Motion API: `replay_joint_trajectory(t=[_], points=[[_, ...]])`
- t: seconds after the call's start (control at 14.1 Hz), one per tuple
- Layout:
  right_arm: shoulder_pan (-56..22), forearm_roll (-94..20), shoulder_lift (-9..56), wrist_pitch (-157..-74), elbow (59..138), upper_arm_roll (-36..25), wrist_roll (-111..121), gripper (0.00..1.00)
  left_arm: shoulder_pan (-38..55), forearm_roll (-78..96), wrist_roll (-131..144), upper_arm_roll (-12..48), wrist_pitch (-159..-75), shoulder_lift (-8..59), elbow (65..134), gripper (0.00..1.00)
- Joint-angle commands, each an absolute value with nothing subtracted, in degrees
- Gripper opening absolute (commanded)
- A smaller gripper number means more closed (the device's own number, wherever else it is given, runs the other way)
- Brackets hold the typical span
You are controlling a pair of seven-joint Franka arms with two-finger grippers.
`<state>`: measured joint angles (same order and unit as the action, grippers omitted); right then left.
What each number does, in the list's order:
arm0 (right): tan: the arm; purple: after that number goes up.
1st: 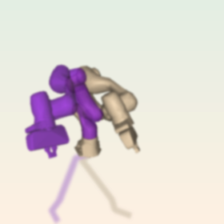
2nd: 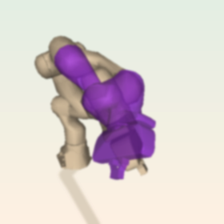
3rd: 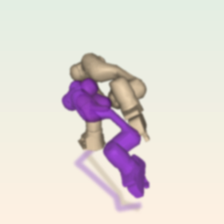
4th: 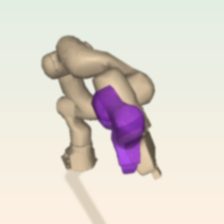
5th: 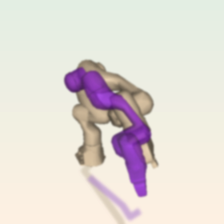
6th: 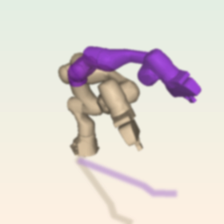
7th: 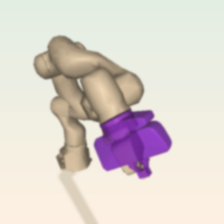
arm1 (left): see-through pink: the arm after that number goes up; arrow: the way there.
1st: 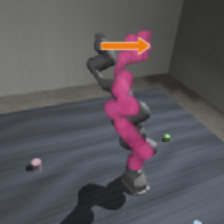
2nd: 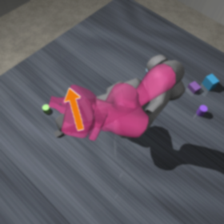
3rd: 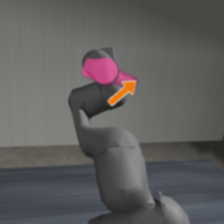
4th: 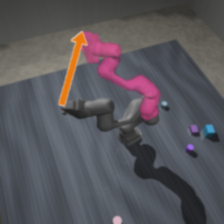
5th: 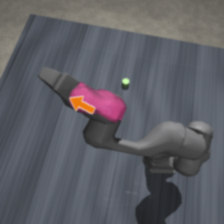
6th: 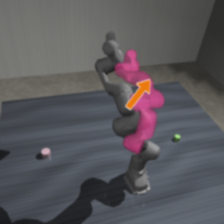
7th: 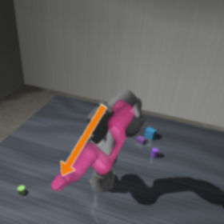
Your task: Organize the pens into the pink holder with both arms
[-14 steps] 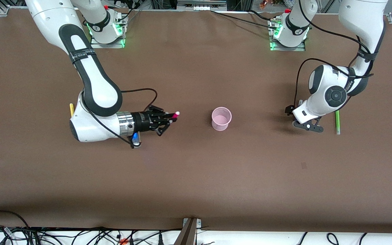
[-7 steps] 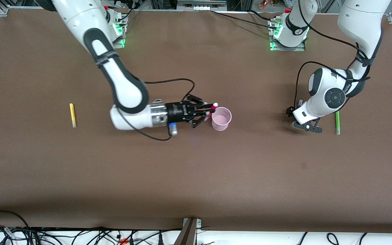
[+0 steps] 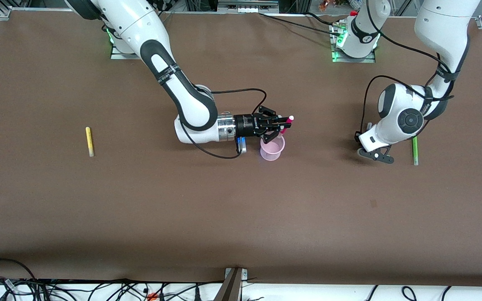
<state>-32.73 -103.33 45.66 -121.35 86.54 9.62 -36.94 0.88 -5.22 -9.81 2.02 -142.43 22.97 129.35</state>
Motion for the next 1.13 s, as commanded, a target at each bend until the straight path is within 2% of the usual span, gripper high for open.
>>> replay_joint_trajectory(t=[0.0, 0.28, 0.43, 0.5, 0.57, 0.64, 0.85, 1.06], points=[[-32.70, -104.77, 46.75, -121.46, 87.36, 9.58, -32.97, 0.00, 0.70, -6.24, -12.56, 1.93, -142.65, 23.38, 129.20, 0.00], [-32.61, -104.42, 47.99, -121.55, 87.01, 9.41, -32.52, 0.00, 0.70, -6.15, -13.97, 1.93, -141.42, 21.72, 128.06, 0.00], [-32.35, -103.98, 48.43, -121.46, 86.84, 9.14, -32.52, 0.00, 0.79, -6.15, -15.37, 2.02, -134.08, 20.83, 123.52, 0.00], [-32.08, -102.76, 48.51, -121.46, 86.84, 9.05, -32.43, 0.10, 0.79, -5.89, -17.47, 2.02, -129.25, 20.83, 120.09, 0.00], [-31.99, -101.27, 48.78, -121.55, 86.84, 9.05, -32.34, 0.58, 0.88, -5.28, -19.93, 2.02, -124.68, 20.92, 116.58, 0.00], [-32.08, -100.55, 48.69, -121.99, 86.75, 8.97, -32.26, 1.00, 0.88, -5.10, -22.30, 2.02, -120.80, 21.09, 113.41, 0.00], [-32.17, -97.31, 47.38, -126.98, 85.26, 8.61, -33.13, 1.00, 0.79, -0.11, -24.34, 2.37, -111.74, 21.09, 107.95, 0.00], [-32.08, -83.46, 44.66, -127.53, 84.90, 5.20, -33.31, 1.00, 0.70, 7.98, -31.08, 2.29, -102.15, 20.83, 102.33, 0.00]])
